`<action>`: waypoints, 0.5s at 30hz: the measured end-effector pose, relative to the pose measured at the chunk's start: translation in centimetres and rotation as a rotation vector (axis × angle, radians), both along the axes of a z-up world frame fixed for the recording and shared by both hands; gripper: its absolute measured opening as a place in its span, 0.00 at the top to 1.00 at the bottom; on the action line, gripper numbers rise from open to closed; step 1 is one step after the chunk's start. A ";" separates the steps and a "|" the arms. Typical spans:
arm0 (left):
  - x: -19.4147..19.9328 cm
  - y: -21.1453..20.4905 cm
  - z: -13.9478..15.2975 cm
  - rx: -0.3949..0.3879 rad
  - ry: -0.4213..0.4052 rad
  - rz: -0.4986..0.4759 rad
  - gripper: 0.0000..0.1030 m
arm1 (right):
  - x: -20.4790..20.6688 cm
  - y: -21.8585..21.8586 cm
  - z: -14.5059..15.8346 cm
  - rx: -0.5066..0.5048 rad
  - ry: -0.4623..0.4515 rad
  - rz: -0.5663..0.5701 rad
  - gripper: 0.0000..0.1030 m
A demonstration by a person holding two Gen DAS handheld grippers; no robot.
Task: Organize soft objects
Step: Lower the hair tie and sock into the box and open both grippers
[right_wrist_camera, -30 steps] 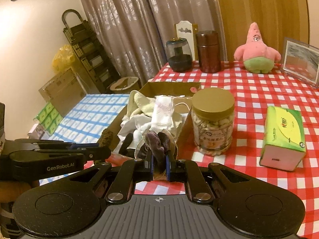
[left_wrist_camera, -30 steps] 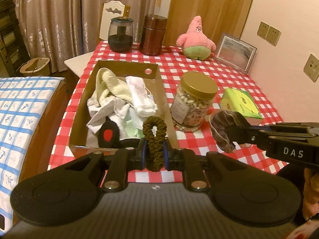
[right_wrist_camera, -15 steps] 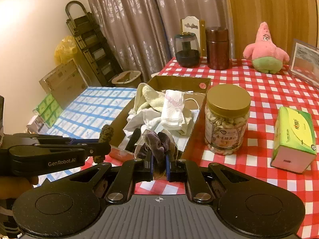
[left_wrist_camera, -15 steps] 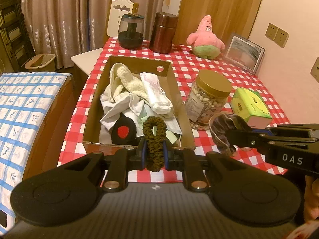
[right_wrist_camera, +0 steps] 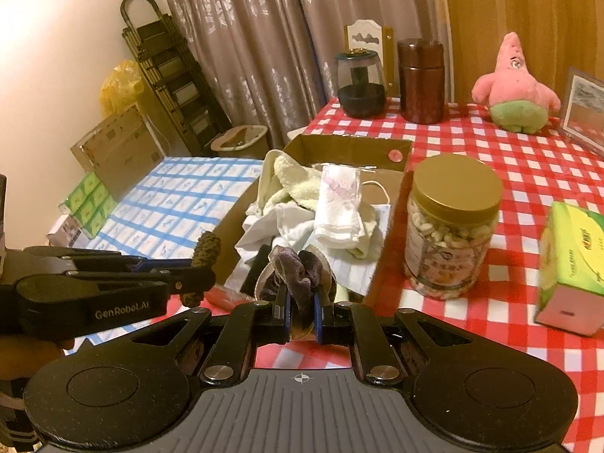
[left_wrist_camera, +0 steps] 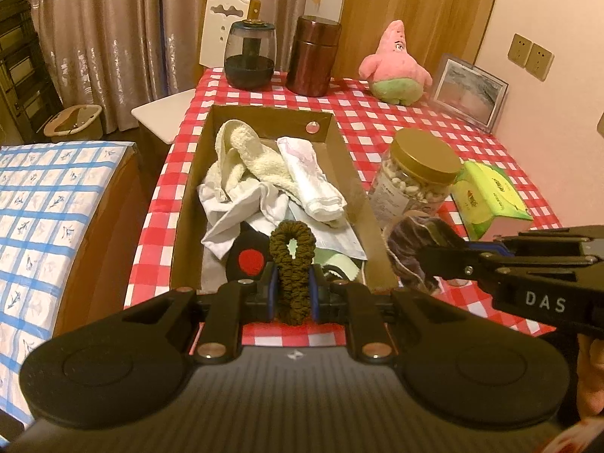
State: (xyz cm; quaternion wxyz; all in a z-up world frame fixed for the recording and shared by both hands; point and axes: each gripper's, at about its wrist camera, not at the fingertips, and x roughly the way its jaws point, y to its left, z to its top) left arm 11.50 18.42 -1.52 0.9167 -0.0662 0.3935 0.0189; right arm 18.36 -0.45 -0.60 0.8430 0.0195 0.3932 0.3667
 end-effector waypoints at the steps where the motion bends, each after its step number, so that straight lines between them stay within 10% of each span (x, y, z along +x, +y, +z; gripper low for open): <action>1: 0.3 0.2 -0.1 0.001 0.003 -0.002 0.85 | 0.4 0.4 -0.1 0.001 0.007 0.000 0.89; 15: 7.1 4.4 -3.7 0.016 0.081 -0.040 0.85 | 6.2 5.4 -5.4 -0.053 0.124 0.001 0.89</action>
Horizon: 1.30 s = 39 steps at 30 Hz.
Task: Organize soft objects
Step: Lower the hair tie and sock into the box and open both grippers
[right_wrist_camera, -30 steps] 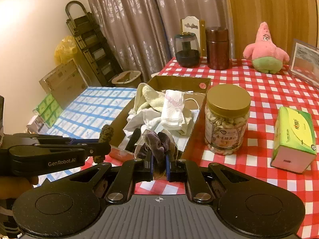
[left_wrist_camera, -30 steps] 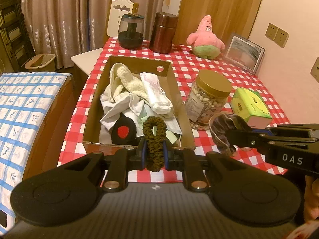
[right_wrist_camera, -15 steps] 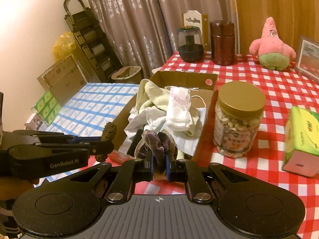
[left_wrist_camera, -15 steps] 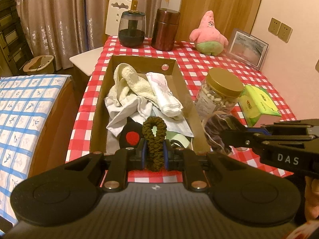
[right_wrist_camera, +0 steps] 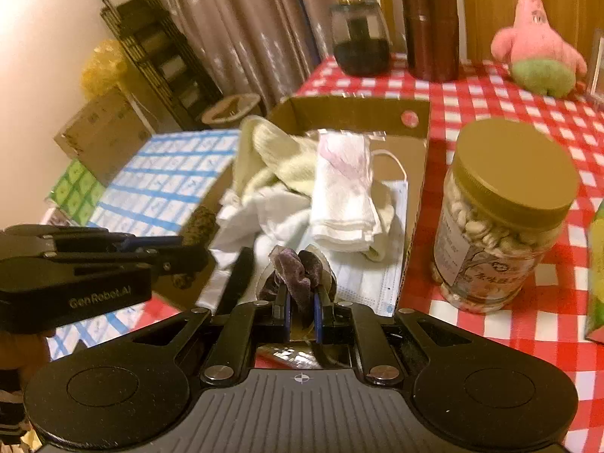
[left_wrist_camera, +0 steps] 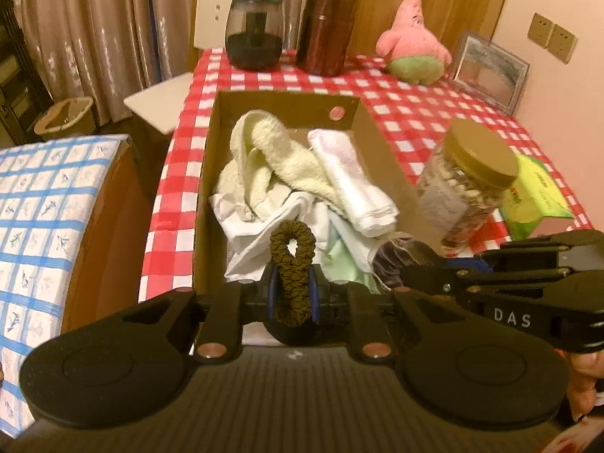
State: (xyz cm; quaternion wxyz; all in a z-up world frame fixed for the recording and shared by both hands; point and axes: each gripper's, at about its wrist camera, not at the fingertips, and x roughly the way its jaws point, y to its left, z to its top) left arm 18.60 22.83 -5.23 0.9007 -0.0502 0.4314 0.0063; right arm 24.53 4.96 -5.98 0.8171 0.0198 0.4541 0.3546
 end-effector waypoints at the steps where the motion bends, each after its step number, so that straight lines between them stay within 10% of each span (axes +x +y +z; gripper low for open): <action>1: 0.4 0.2 -0.5 -0.002 0.011 -0.007 0.85 | 0.2 0.2 -0.4 -0.005 0.007 0.002 0.89; 20: 5.1 1.1 -5.0 0.024 0.103 -0.020 0.82 | 3.7 4.1 -4.3 -0.097 -0.006 -0.010 0.89; 28: 4.3 0.8 -4.4 0.056 0.102 0.003 0.64 | 2.9 3.4 -3.9 -0.072 -0.012 -0.023 0.88; 39: 2.4 0.5 -2.7 0.059 0.074 0.012 0.40 | 1.0 1.3 -2.2 -0.013 -0.020 -0.039 0.59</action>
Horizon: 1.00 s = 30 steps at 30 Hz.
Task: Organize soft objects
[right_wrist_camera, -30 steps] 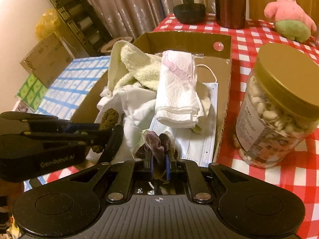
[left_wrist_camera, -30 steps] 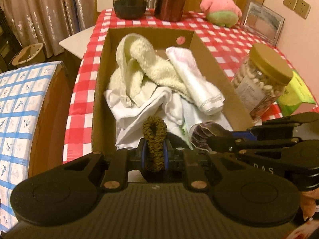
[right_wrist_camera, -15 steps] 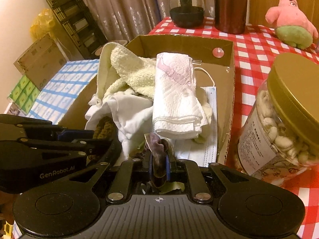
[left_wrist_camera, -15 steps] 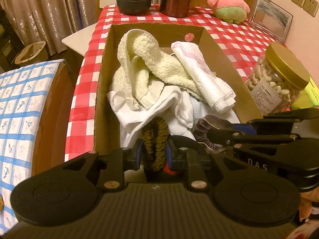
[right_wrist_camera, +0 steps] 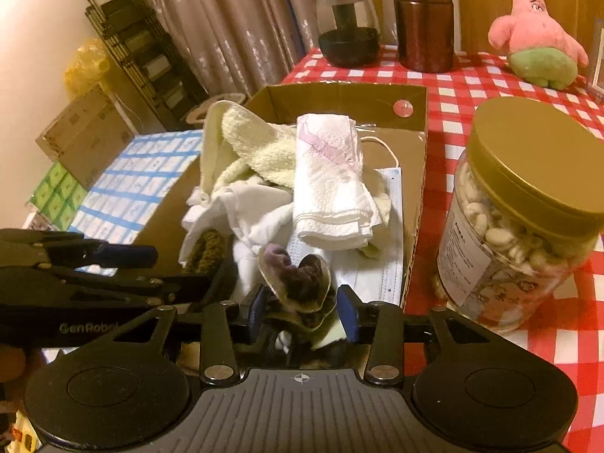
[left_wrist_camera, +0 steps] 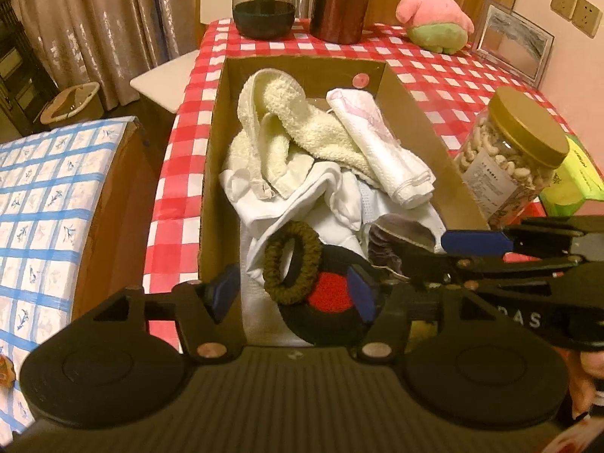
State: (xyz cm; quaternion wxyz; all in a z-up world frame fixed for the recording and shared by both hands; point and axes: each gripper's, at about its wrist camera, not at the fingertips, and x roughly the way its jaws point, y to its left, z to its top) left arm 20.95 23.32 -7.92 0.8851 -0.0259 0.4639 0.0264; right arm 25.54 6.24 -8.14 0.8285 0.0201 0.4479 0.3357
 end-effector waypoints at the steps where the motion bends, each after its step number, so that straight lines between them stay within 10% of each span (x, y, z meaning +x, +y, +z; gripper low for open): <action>1: -0.1 -0.1 0.2 0.002 -0.004 -0.002 0.39 | -0.2 -0.1 0.1 0.006 0.002 0.000 0.59; 19: -3.6 -1.1 2.4 0.060 -0.054 0.000 0.27 | -3.0 -3.2 2.2 0.015 -0.012 -0.041 0.51; 30: -7.2 -1.6 3.4 0.038 -0.130 0.069 0.03 | -4.5 -5.0 4.6 0.008 -0.039 -0.083 0.24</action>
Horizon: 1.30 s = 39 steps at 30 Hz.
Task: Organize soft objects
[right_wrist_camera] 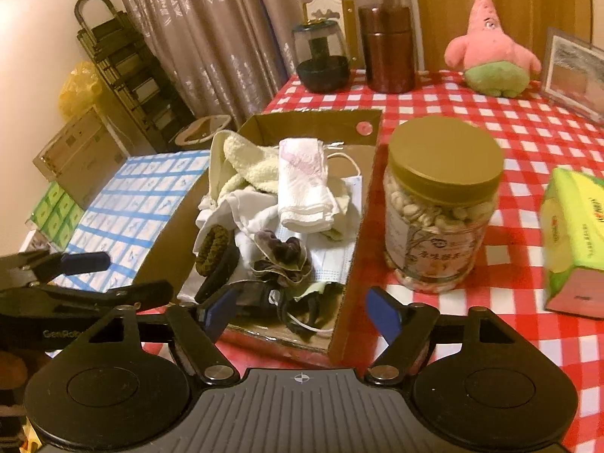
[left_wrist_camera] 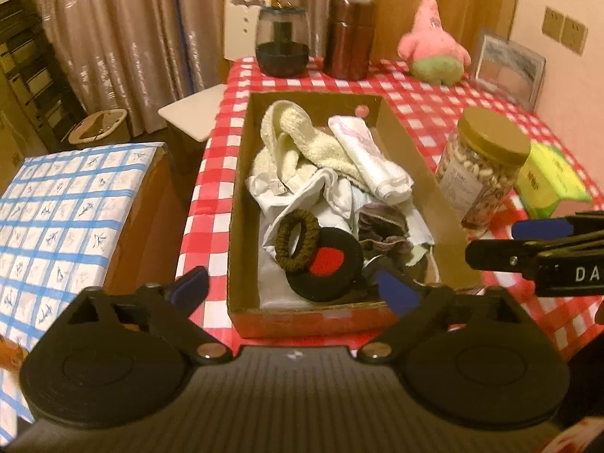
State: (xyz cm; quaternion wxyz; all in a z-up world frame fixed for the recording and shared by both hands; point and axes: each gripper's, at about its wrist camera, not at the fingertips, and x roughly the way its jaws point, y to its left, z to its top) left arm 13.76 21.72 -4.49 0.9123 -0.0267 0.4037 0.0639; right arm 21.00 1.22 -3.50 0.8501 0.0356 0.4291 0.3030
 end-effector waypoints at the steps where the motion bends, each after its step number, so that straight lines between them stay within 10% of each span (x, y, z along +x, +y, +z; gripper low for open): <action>1: -0.4 0.0 0.2 -0.009 -0.009 0.010 0.00 | -0.1 -0.3 0.4 0.000 -0.001 -0.002 0.24; 17: -6.0 -2.4 3.6 -0.119 -0.052 0.129 0.00 | -3.7 -4.7 4.5 0.000 -0.064 -0.004 0.22; 39: -9.7 -8.5 6.0 -0.031 -0.059 0.077 0.01 | -8.2 -9.6 4.9 -0.033 -0.075 -0.050 0.22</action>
